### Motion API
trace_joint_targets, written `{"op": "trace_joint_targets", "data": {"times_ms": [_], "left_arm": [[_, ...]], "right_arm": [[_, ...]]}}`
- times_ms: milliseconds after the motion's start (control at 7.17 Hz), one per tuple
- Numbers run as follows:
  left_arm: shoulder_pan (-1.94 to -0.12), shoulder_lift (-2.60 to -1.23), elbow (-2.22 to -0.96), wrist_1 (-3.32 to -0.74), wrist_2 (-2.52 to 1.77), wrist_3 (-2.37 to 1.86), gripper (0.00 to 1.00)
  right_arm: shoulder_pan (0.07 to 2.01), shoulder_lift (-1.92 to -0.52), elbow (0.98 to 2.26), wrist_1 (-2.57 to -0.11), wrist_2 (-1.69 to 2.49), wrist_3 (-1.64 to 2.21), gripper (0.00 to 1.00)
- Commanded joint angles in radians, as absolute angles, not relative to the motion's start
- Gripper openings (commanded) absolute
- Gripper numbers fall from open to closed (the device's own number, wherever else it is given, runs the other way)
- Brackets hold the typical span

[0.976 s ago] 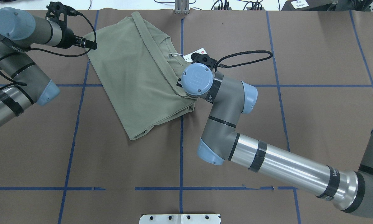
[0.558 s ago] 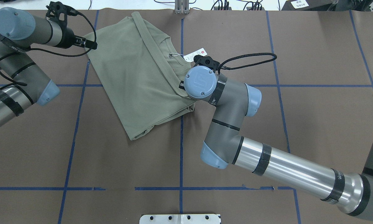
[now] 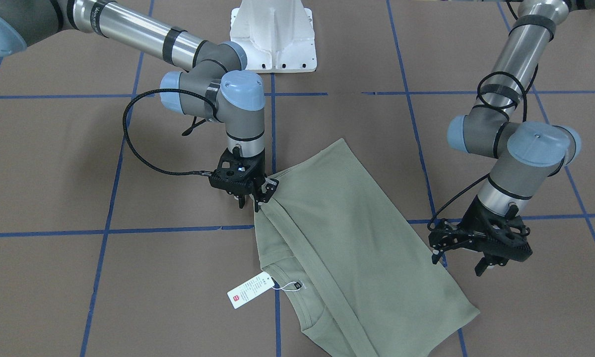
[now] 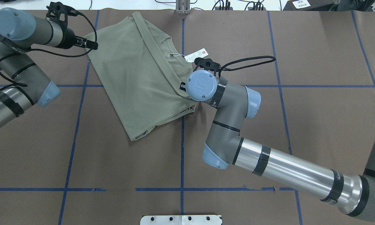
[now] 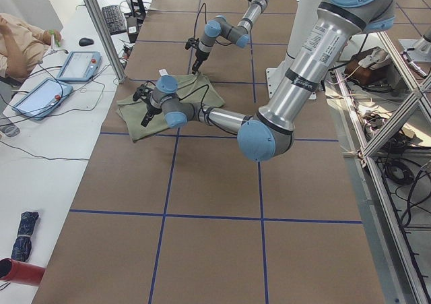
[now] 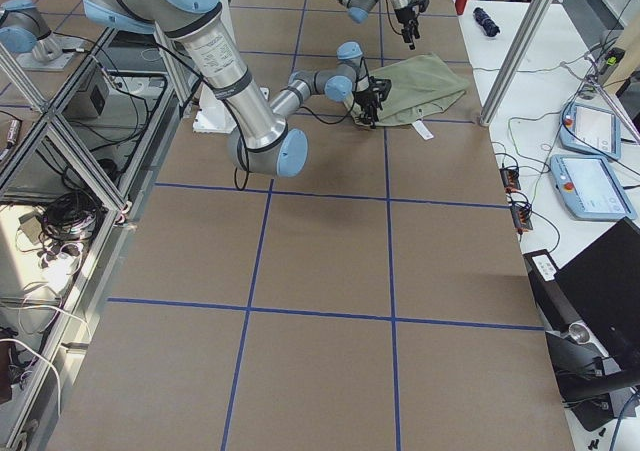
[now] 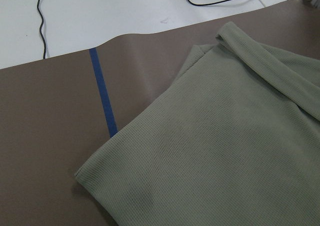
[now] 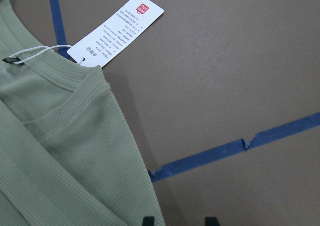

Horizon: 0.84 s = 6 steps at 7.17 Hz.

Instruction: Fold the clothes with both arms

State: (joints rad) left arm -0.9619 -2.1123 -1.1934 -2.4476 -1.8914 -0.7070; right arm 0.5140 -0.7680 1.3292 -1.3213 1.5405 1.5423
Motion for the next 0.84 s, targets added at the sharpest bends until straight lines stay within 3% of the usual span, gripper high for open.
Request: {"op": "trace_joint_targets", "data": {"times_ms": [0, 697], "left_arm": [[-0.962, -2.112, -1.193, -2.448, -1.893, -0.707, 1.00], [-0.962, -2.112, -1.192, -2.447, -1.891, -0.707, 1.00]], "right_arm": [[0.512, -0.762, 1.315, -1.308, 1.539, 1.542, 0.43], [0.505, -0.759, 1.310, -1.282, 1.536, 1.542, 0.38]]}}
